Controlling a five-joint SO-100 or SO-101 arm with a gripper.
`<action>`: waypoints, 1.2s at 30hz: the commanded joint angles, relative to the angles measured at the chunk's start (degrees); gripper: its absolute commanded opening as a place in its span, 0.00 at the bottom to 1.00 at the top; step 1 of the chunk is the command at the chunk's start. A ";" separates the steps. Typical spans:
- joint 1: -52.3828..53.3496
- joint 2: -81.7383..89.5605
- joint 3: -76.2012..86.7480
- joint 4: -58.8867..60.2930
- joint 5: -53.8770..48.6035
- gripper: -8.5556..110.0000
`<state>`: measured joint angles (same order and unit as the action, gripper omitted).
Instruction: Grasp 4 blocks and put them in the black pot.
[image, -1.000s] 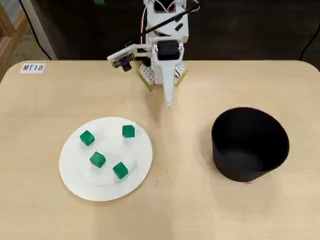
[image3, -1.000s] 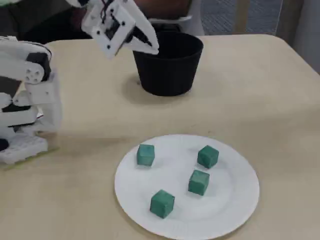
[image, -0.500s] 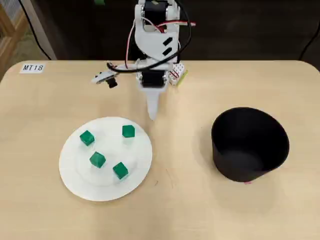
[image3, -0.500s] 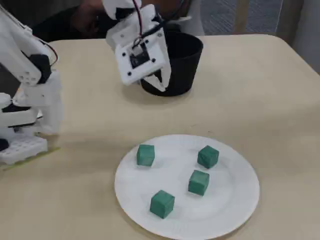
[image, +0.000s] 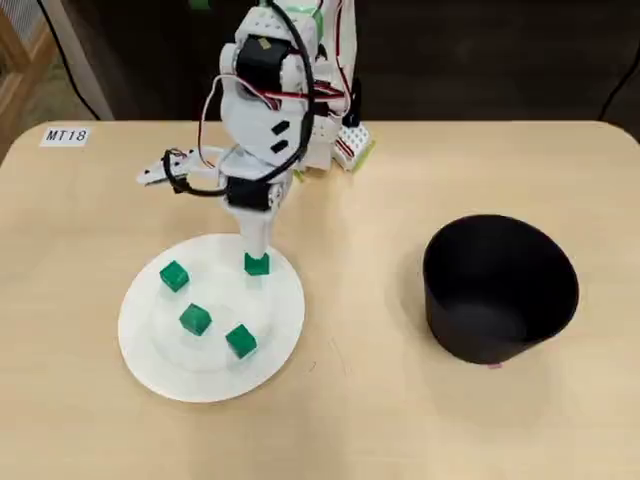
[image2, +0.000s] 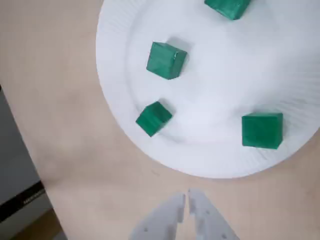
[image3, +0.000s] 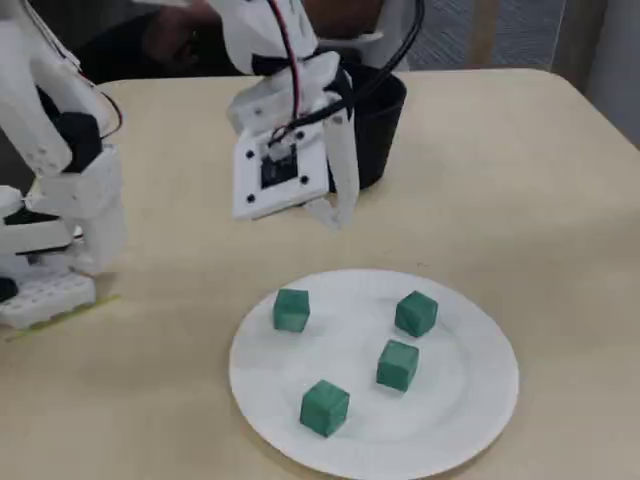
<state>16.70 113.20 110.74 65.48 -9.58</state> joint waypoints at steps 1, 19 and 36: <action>0.79 -0.18 -2.99 -0.97 -0.44 0.09; 5.19 -6.33 -10.37 2.02 -3.16 0.12; 2.64 -7.56 -10.99 2.90 -3.25 0.12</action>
<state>20.04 105.38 102.39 68.12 -12.57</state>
